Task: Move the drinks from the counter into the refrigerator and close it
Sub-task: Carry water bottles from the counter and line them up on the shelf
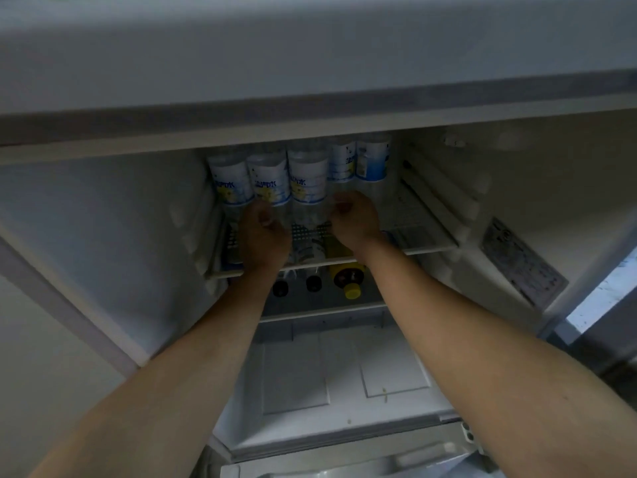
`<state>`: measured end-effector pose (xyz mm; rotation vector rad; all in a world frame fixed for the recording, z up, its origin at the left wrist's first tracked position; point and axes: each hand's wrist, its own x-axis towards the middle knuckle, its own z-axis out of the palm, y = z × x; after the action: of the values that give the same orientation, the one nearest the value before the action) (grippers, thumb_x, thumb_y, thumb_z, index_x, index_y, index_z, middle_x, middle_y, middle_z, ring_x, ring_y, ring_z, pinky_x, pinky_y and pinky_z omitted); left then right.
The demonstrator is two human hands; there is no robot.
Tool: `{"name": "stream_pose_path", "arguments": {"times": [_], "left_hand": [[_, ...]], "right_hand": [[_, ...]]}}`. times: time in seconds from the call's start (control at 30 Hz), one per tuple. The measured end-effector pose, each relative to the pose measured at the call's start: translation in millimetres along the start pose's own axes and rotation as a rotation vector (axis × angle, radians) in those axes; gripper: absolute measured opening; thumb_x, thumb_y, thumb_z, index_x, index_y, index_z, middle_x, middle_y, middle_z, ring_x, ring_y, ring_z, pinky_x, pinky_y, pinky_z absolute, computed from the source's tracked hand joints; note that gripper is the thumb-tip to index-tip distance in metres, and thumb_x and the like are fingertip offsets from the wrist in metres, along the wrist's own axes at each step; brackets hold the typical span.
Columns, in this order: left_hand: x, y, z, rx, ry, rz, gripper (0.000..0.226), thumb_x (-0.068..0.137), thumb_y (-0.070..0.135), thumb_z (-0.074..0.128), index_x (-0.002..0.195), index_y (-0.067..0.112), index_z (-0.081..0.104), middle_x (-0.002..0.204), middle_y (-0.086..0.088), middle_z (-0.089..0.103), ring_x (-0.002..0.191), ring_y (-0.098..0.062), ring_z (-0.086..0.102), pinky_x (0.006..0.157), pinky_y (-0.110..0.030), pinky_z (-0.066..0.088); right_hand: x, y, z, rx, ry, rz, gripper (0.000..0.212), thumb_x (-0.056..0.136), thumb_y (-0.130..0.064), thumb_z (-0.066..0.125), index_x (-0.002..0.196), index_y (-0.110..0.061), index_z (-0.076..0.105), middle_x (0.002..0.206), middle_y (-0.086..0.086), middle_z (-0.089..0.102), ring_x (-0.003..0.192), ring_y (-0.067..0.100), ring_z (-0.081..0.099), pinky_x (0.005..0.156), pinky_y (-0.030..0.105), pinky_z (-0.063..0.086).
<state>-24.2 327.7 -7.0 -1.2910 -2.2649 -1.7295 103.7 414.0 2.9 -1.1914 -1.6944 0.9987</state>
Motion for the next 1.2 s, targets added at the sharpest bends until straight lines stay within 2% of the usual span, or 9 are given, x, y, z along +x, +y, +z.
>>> {"name": "stream_pose_path", "arguments": {"times": [0.07, 0.17, 0.33, 0.5, 0.67, 0.77, 0.97, 1.07, 1.2], "left_hand": [[-9.4, -0.8, -4.5, -0.025, 0.056, 0.022, 0.011, 0.088, -0.006, 0.05, 0.091, -0.001, 0.06, 0.087, -0.01, 0.056, 0.085, -0.018, 0.051, 0.071, -0.023, 0.035], [-29.4, 3.8, -11.5, -0.118, 0.094, 0.082, 0.008, 0.087, -0.008, 0.053, 0.091, -0.006, 0.059, 0.088, -0.018, 0.06, 0.083, -0.025, 0.055, 0.076, -0.032, 0.044], [-65.9, 24.2, -7.9, -0.283, 0.115, 0.05, 0.018, 0.088, -0.005, 0.053, 0.105, -0.001, 0.059, 0.093, -0.001, 0.057, 0.082, -0.008, 0.052, 0.07, -0.003, 0.038], [-135.9, 50.2, 6.2, -0.438, 0.026, 0.091, 0.025, 0.093, 0.006, 0.057, 0.117, 0.01, 0.055, 0.101, 0.002, 0.058, 0.089, -0.004, 0.057, 0.078, -0.005, 0.044], [-239.9, 77.7, 24.1, -0.53, -0.262, 0.134, 0.026, 0.094, 0.018, 0.057, 0.116, 0.031, 0.05, 0.104, 0.018, 0.058, 0.092, 0.005, 0.06, 0.077, -0.007, 0.047], [-309.6, 95.2, 33.7, -0.544, -0.398, 0.187, 0.025, 0.094, 0.017, 0.058, 0.112, 0.032, 0.05, 0.096, 0.023, 0.058, 0.082, 0.001, 0.059, 0.07, -0.012, 0.049], [-455.6, 101.4, 38.9, -0.573, -0.796, 0.193, 0.022, 0.09, 0.017, 0.058, 0.109, 0.027, 0.053, 0.086, 0.012, 0.059, 0.066, -0.003, 0.054, 0.061, -0.016, 0.048], [-508.1, 85.4, 39.4, -0.375, -1.108, 0.144, 0.028, 0.091, 0.016, 0.062, 0.11, 0.035, 0.053, 0.089, 0.014, 0.061, 0.07, -0.007, 0.059, 0.065, -0.019, 0.051], [-559.7, 49.0, 45.9, -0.027, -1.475, -0.02, 0.03, 0.092, 0.02, 0.065, 0.118, 0.029, 0.053, 0.106, 0.0, 0.064, 0.087, -0.015, 0.063, 0.065, -0.024, 0.048]], "right_hand": [[-8.2, 4.4, -1.7, -0.027, 0.066, -0.026, 0.019, 0.095, -0.014, 0.057, 0.113, -0.012, 0.065, 0.117, 0.005, 0.068, 0.103, 0.016, 0.061, 0.088, 0.026, 0.049], [-27.8, 9.2, -7.8, 0.0, 0.146, -0.06, 0.006, 0.095, -0.015, 0.058, 0.095, -0.016, 0.064, 0.102, -0.001, 0.067, 0.093, 0.012, 0.06, 0.079, 0.022, 0.044], [-75.0, 15.6, -34.6, 0.146, 0.194, -0.039, 0.012, 0.091, -0.019, 0.064, 0.101, -0.021, 0.069, 0.091, -0.013, 0.066, 0.082, -0.001, 0.06, 0.069, 0.018, 0.045], [-155.8, 41.0, -90.5, 0.217, 0.194, 0.021, 0.009, 0.092, -0.021, 0.066, 0.094, -0.03, 0.066, 0.093, -0.005, 0.068, 0.086, 0.009, 0.064, 0.073, 0.024, 0.053], [-251.6, 87.0, -152.2, 0.26, 0.336, 0.207, 0.007, 0.092, -0.015, 0.067, 0.097, -0.017, 0.07, 0.092, 0.004, 0.07, 0.087, 0.025, 0.068, 0.083, 0.044, 0.058], [-317.0, 117.3, -190.5, 0.256, 0.482, 0.228, 0.008, 0.091, -0.008, 0.067, 0.098, -0.007, 0.07, 0.086, 0.006, 0.069, 0.081, 0.019, 0.066, 0.081, 0.04, 0.055], [-476.5, 188.1, -262.0, 0.203, 0.739, 0.508, 0.005, 0.084, -0.023, 0.069, 0.088, -0.024, 0.072, 0.083, -0.002, 0.072, 0.079, 0.017, 0.069, 0.077, 0.042, 0.06], [-565.8, 223.8, -294.5, 0.215, 0.866, 0.717, 0.003, 0.086, -0.024, 0.068, 0.088, -0.026, 0.07, 0.085, 0.0, 0.072, 0.085, 0.023, 0.072, 0.08, 0.045, 0.059], [-676.4, 265.6, -316.0, 0.25, 1.032, 0.981, 0.012, 0.087, -0.024, 0.068, 0.097, -0.017, 0.07, 0.097, 0.004, 0.072, 0.091, 0.027, 0.07, 0.083, 0.044, 0.057]]}}
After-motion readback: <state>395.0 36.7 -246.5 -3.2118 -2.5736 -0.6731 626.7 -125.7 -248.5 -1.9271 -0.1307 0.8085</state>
